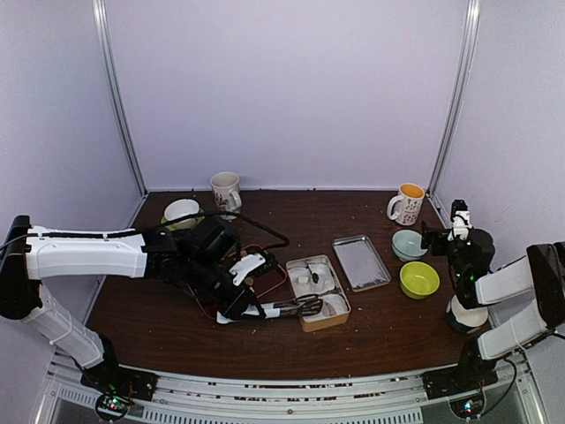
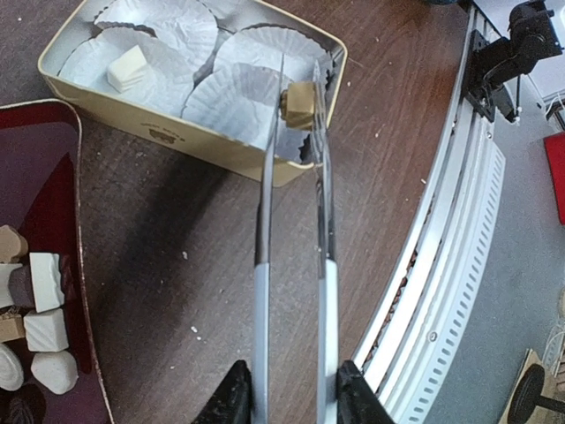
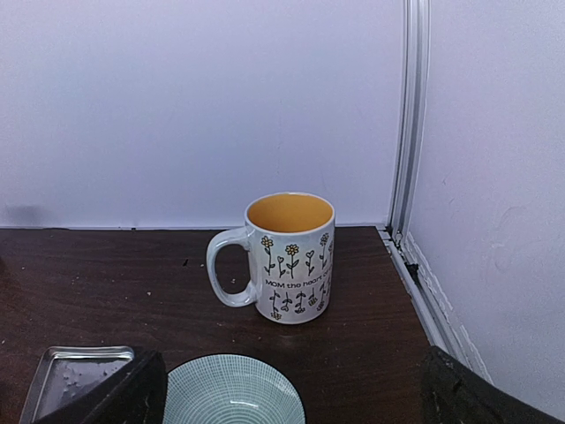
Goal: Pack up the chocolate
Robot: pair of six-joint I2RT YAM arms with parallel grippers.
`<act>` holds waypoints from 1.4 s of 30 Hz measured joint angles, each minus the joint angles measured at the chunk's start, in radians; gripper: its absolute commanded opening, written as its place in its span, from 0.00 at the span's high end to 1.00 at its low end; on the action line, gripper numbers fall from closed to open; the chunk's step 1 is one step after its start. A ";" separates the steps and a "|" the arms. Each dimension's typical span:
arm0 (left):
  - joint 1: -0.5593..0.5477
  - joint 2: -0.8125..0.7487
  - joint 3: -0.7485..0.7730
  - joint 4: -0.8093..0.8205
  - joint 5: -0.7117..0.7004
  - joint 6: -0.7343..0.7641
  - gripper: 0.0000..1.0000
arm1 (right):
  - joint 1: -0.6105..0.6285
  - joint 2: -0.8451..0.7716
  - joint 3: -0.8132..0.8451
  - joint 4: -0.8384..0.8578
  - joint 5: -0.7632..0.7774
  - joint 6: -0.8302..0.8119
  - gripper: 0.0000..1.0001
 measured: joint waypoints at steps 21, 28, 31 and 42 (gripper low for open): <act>0.010 -0.222 -0.018 -0.043 -0.354 -0.074 0.59 | 0.000 0.000 0.000 0.000 0.000 0.000 0.00; 0.035 -0.244 -0.020 -0.122 -0.441 -0.086 0.59 | 0.000 0.000 0.000 0.000 0.000 0.000 0.00; 0.036 -0.244 -0.020 -0.175 -0.455 -0.077 0.59 | 0.000 0.000 0.000 0.000 0.000 0.000 0.00; 0.046 -0.255 -0.020 -0.298 -0.468 -0.033 0.60 | 0.000 0.000 0.000 0.000 0.000 0.000 0.00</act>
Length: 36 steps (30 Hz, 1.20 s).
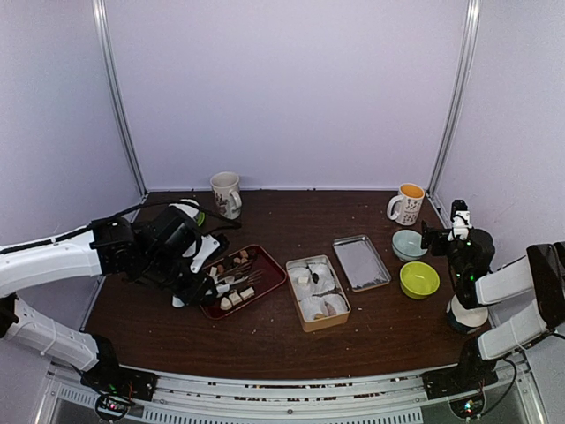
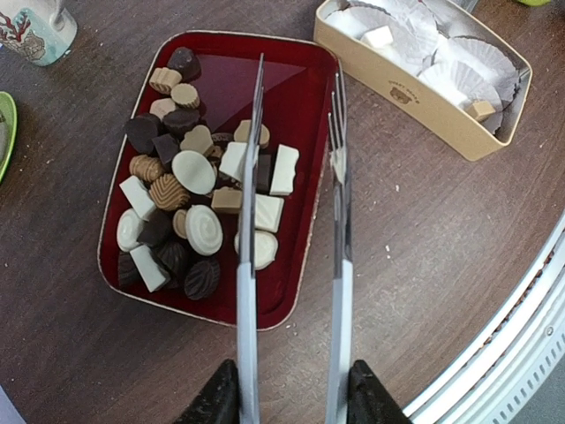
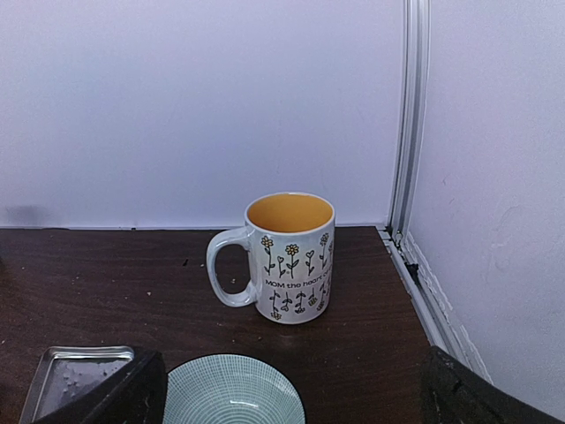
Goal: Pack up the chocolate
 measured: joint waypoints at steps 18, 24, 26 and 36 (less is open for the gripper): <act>0.003 0.090 -0.025 -0.003 0.002 0.026 0.64 | 0.000 0.000 0.000 0.000 0.000 0.000 0.00; 0.003 0.117 -0.039 -0.002 0.002 0.026 0.66 | 0.000 0.000 0.000 0.000 0.000 0.000 0.00; 0.003 0.123 -0.039 -0.002 0.002 0.026 0.67 | 0.000 0.000 0.000 0.000 0.000 0.000 0.00; 0.003 0.121 -0.039 -0.002 0.003 0.029 0.79 | 0.000 0.000 0.000 0.000 0.000 0.000 0.00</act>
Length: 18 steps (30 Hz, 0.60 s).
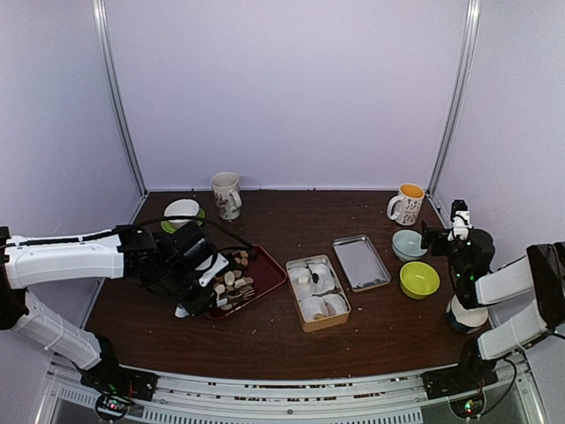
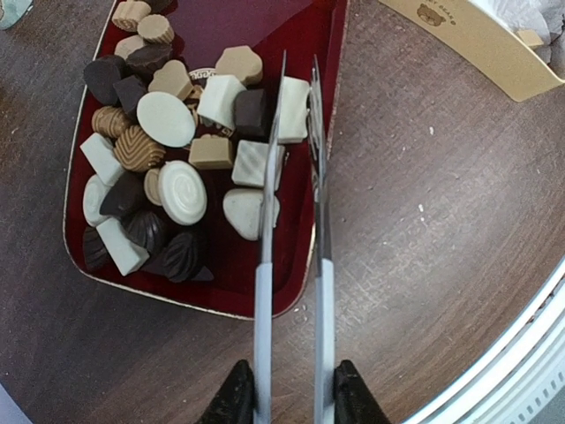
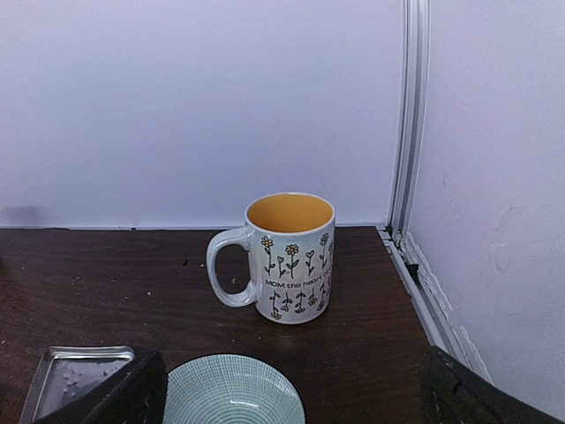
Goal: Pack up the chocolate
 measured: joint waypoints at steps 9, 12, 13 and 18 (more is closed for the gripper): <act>0.000 -0.043 0.013 -0.008 0.031 0.001 0.79 | 0.000 0.000 0.000 0.000 0.000 0.000 0.00; 0.000 -0.072 0.029 0.000 0.068 0.009 0.79 | 0.000 0.000 0.000 0.000 0.000 0.000 0.00; 0.000 -0.081 0.031 0.008 0.082 0.011 0.79 | 0.000 0.000 0.000 0.000 0.000 0.000 0.00; 0.000 -0.122 0.031 0.071 0.167 0.015 0.79 | 0.000 0.000 0.000 0.000 0.000 0.000 0.00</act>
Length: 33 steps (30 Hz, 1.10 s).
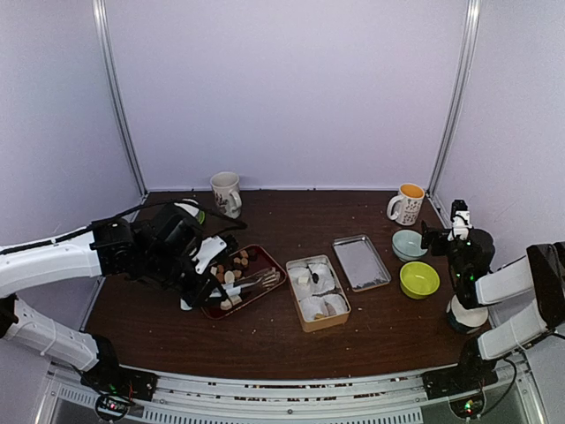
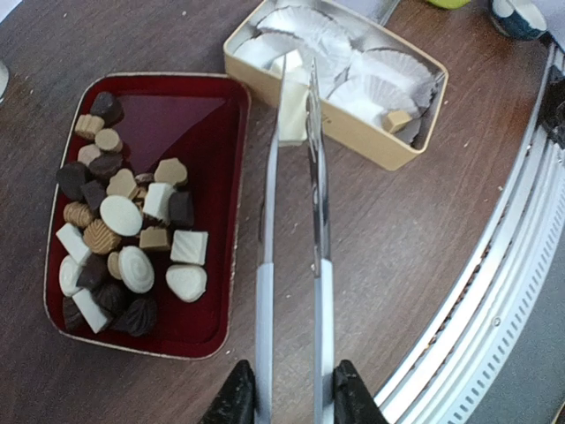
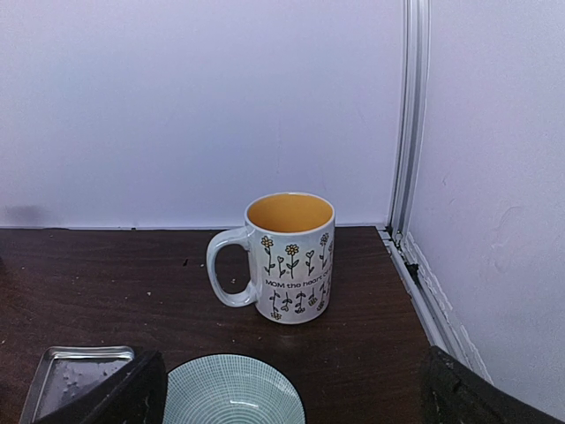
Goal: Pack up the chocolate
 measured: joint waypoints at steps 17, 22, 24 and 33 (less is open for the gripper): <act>-0.071 0.128 -0.042 0.432 0.188 -0.117 0.81 | 0.000 0.000 0.000 0.000 0.000 0.000 0.00; -0.108 0.239 -0.032 0.473 0.200 -0.132 0.82 | 0.000 0.000 0.000 0.000 0.000 0.000 0.00; -0.127 0.285 -0.015 0.481 0.202 -0.133 0.82 | 0.000 0.000 0.000 0.000 0.000 0.000 0.00; -0.154 0.375 0.013 0.497 0.193 -0.138 0.82 | 0.000 0.000 0.000 0.000 0.000 0.000 0.00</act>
